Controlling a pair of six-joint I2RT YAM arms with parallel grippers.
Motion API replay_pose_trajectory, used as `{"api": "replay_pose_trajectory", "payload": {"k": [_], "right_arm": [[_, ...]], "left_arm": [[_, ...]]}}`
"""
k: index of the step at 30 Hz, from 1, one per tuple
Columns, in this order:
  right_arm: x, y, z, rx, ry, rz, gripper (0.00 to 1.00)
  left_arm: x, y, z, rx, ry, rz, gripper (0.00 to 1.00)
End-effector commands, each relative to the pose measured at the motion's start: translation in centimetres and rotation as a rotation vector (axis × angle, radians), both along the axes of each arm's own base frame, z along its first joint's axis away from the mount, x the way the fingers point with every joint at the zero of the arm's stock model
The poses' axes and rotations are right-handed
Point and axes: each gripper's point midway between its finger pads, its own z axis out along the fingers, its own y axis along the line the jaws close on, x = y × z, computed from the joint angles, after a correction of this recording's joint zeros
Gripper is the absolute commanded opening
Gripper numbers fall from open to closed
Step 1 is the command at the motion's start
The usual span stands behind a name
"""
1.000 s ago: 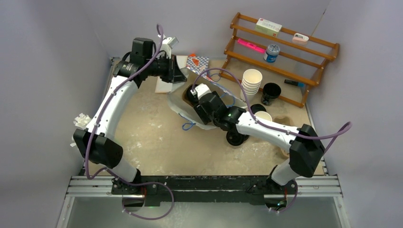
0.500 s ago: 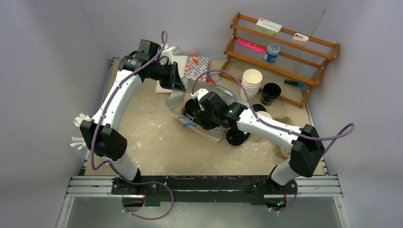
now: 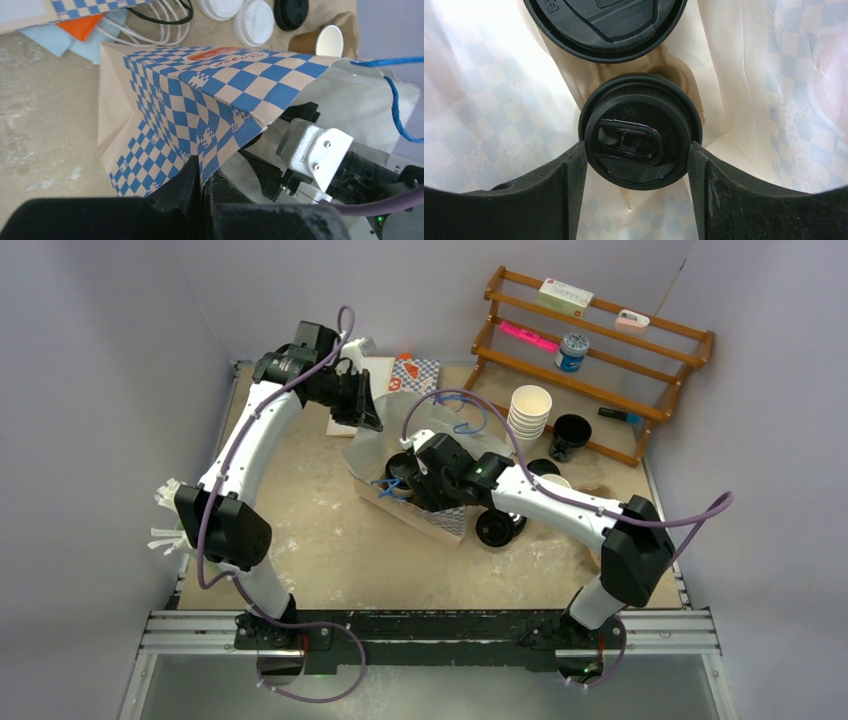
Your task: Pack the takeout coffee
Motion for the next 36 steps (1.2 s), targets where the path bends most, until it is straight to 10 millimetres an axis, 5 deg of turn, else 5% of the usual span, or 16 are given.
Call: {"api": "replay_pose_trajectory", "payload": {"k": [1, 21, 36], "right_arm": [[-2.4, 0.0, -3.4, -0.018, 0.156, 0.012, 0.14], [-5.2, -3.0, -10.6, -0.189, 0.347, -0.032, 0.12], [-6.9, -5.5, -11.0, -0.29, 0.411, -0.088, 0.12]], "left_arm": [[2.3, 1.0, 1.9, 0.054, -0.119, 0.062, 0.0], [3.3, 1.1, 3.0, 0.058, -0.218, 0.063, 0.0], [3.8, 1.1, 2.9, 0.066, -0.226, 0.06, 0.0]]}}
